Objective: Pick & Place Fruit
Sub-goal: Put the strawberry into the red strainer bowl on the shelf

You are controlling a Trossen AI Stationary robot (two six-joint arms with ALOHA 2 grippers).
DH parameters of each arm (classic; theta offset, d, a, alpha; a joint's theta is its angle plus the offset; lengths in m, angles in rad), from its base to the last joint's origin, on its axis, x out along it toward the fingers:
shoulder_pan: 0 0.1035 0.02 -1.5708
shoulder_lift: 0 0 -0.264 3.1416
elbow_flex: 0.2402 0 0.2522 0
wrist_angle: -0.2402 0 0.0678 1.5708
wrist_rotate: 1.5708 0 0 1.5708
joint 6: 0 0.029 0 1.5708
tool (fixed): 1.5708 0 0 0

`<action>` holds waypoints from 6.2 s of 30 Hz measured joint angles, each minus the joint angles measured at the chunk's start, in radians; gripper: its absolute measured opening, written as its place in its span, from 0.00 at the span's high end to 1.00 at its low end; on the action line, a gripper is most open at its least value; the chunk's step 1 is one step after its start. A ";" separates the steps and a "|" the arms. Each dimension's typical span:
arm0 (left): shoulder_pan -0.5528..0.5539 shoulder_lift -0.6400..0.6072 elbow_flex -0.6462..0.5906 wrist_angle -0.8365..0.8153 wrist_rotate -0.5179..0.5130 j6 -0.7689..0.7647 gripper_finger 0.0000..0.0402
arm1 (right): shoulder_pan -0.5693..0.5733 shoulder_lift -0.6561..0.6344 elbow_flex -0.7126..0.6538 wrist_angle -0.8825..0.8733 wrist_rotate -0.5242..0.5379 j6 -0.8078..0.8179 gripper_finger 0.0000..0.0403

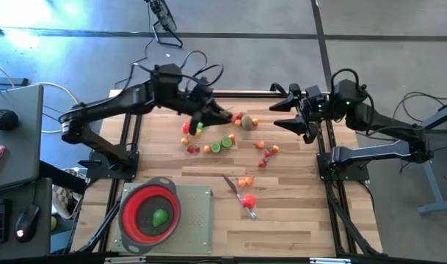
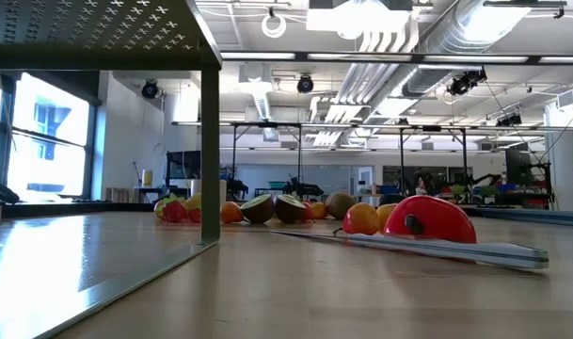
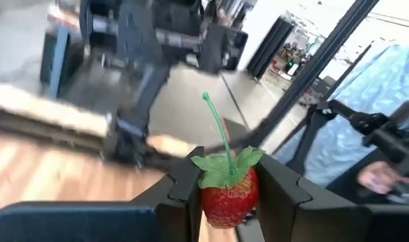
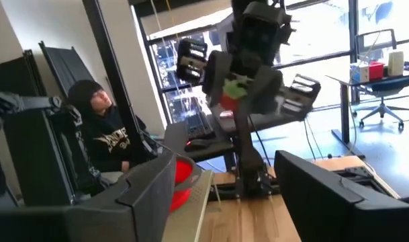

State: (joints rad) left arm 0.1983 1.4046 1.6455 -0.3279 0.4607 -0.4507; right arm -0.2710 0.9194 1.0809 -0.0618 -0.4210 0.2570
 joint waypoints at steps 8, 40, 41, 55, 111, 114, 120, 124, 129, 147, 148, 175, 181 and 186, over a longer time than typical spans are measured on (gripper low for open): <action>-0.122 -0.101 0.000 -0.297 -0.006 -0.183 0.76 | 0.000 0.004 0.000 -0.038 0.003 0.000 0.42; -0.775 -0.117 -0.001 -1.059 -0.156 -0.813 0.76 | 0.001 0.060 0.000 -0.055 0.135 0.038 0.42; -0.775 -0.113 -0.001 -1.060 -0.167 -0.813 0.75 | 0.001 0.067 0.000 -0.055 0.135 0.038 0.42; -0.774 -0.111 -0.001 -1.109 -0.054 -0.788 0.48 | 0.001 0.100 0.000 -0.055 0.131 0.035 0.42; -0.342 -0.120 -0.001 -0.347 -0.429 0.316 0.99 | 0.073 0.060 0.000 -0.377 0.149 0.032 0.51; -0.342 -0.120 -0.001 -0.350 -0.430 0.316 0.99 | 0.095 0.060 0.000 -0.427 0.165 0.036 0.54; -0.342 -0.120 -0.001 -0.354 -0.430 0.316 0.99 | 0.134 0.062 0.000 -0.521 0.198 0.084 0.59; -0.342 -0.120 -0.001 -0.354 -0.430 0.316 0.99 | 0.168 0.079 0.000 -0.532 0.198 0.119 0.60; -0.342 -0.120 -0.001 -0.354 -0.430 0.316 0.99 | 0.217 0.114 0.000 -0.531 0.213 0.150 0.60; -0.342 -0.120 -0.001 -0.355 -0.429 0.315 0.99 | 0.323 0.341 0.000 -0.700 0.504 0.310 0.61; -0.342 -0.120 -0.001 -0.355 -0.429 0.316 0.99 | 0.323 0.357 0.000 -0.715 0.519 0.335 0.61; -0.342 -0.092 -0.002 -0.394 -0.428 0.315 0.99 | 0.322 0.789 0.000 -0.812 0.604 0.632 0.29; -0.342 -0.091 -0.002 -0.393 -0.428 0.315 0.99 | 0.321 0.814 0.000 -0.781 0.602 0.630 0.33; -0.342 -0.091 -0.002 -0.393 -0.428 0.315 0.99 | 0.308 0.822 0.000 -0.771 0.567 0.618 0.37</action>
State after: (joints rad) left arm -0.1440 1.3132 1.6436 -0.7210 0.0322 -0.1356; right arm 0.0370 1.7409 1.0805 -0.8326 0.1462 0.8748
